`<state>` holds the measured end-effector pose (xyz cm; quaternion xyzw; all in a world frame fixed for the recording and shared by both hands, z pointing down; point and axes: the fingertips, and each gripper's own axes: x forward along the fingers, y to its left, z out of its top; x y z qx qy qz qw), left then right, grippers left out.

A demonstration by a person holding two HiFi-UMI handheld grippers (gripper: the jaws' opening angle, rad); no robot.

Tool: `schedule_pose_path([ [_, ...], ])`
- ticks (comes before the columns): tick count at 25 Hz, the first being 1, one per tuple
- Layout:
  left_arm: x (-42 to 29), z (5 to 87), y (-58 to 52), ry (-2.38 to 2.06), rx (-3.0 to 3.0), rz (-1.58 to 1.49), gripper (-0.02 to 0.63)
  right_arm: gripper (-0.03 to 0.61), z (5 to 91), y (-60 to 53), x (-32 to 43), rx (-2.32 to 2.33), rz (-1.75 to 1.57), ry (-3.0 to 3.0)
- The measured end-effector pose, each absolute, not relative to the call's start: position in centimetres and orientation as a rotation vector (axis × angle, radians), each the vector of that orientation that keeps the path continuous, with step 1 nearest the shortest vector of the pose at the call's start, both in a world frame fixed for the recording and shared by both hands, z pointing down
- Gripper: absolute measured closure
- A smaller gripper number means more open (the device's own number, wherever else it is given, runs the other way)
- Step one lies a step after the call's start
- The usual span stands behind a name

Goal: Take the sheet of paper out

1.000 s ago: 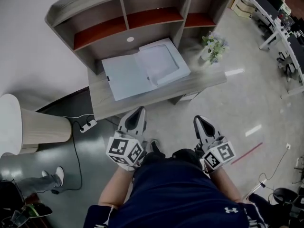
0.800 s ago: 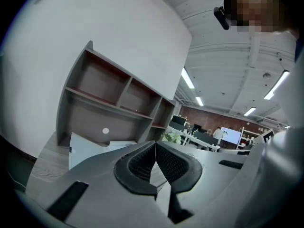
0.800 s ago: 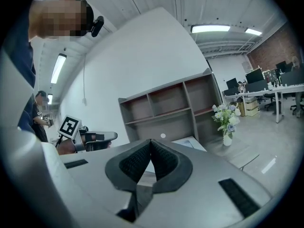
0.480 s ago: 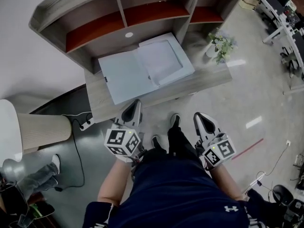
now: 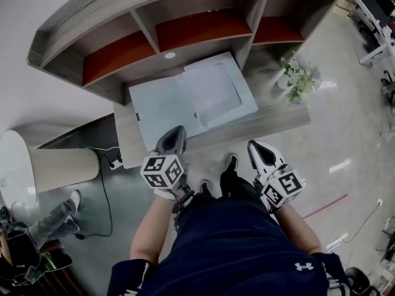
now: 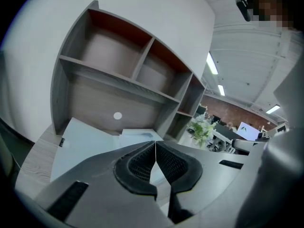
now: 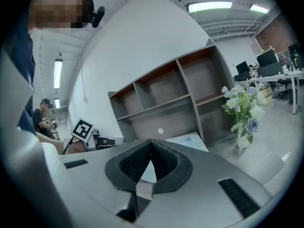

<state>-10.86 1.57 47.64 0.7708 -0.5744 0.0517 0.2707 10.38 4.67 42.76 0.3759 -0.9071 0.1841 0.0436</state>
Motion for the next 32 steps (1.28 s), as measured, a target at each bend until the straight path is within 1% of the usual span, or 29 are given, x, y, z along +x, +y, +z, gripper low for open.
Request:
schedule_pose_path([
  [10,-9.7,53.8,-3.7,-1.531,1.880,0.215,0.597,0.574,44.6,-2.9,10.9,0.960,0.602,-2.807],
  [18,-10.0,57.7,-6.9,-1.503,1.744,0.213,0.591,0.574,45.9,-5.8,11.1,0.889,0.654,-2.802],
  [20,-10.0,58.8,-7.9,-1.484,1.726,0.211,0.569,0.574,46.2,-6.3,11.1,0.890,0.662,-2.796],
  [23,-10.0,61.0,-9.3,-1.445,1.706,0.246,0.511,0.574,46.6,-6.4,11.1,0.901,0.676,-2.774],
  [30,-10.3,66.2,-12.2,-1.319,1.606,0.239,0.448,0.574,47.1,-5.7,10.8,0.980,0.700,-2.720],
  [32,-10.5,67.5,-12.7,-1.302,1.570,0.236,0.442,0.574,47.4,-5.5,10.6,1.008,0.716,-2.699],
])
